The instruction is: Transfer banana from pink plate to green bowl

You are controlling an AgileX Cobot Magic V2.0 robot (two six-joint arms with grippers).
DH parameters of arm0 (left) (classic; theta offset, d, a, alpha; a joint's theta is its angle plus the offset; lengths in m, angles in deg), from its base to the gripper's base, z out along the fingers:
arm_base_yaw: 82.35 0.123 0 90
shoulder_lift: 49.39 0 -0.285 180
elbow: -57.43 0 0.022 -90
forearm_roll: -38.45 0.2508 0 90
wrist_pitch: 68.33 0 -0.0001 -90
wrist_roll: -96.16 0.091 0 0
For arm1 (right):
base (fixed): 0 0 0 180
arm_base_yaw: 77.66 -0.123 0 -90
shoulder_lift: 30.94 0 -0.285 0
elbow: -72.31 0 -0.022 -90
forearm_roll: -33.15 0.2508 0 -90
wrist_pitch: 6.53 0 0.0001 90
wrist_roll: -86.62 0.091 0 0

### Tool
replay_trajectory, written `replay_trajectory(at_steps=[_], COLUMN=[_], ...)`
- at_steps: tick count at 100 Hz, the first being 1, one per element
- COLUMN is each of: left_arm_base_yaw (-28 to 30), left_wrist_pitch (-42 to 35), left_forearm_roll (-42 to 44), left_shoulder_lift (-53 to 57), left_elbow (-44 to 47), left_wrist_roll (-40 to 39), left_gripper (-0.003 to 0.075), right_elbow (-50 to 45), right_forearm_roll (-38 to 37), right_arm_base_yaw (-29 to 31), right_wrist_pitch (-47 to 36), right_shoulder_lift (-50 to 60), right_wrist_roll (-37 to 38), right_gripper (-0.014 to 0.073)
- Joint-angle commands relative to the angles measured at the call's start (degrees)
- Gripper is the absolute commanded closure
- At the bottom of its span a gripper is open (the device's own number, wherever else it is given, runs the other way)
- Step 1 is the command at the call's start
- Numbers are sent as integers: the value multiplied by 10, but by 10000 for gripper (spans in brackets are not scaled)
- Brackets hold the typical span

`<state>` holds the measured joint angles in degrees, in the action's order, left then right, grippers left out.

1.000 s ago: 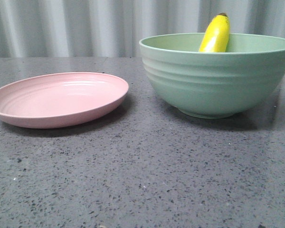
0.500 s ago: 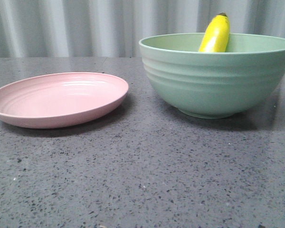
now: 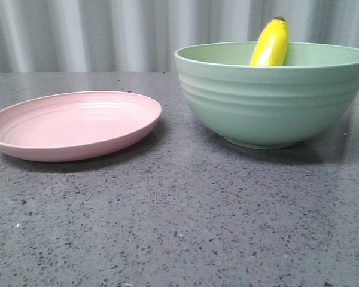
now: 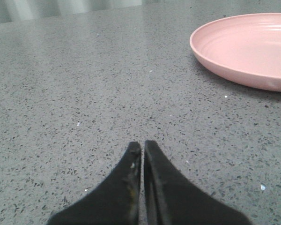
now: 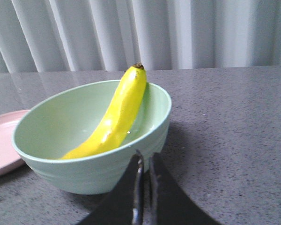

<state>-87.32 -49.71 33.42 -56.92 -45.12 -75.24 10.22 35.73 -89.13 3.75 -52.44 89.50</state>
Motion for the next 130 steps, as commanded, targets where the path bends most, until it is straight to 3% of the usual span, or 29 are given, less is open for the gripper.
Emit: replay_trajectory(at_steps=[1,34,48,52,58,76,130], left_arm_base_yaw=[2,2,2,2,2,2,2], left_wrist_pitch=[-38,-38,-38,-38,-38,-40,-41], left_forearm_roll=[0,0,0,0,-1,-1,-1], left_shoulder_lift=[16,16,16,16,16,16,16], left_elbow=[4,4,4,4,4,4,4], left_wrist_roll=[-3,-3,-3,-3,-3,-3,-3], left_gripper=[741,741,741,741,741,741,741], right_elbow=[6,-105,-159,-172,-169,-171,-171], right_forearm_roll=[-26,-26,-26,-26,-34,-34,-34], right_arm_base_yaw=[17,168,202,206,208,209,209], right_wrist_pitch=[-48,-90,-99,-99,-26,77,77], right_shoulder_lift=[0,72,112,123,154,154,154], right_wrist_roll=[-8,-8,-8,-8,-8,-8,-8], right_gripper=[661,661,661,661,661,661,661])
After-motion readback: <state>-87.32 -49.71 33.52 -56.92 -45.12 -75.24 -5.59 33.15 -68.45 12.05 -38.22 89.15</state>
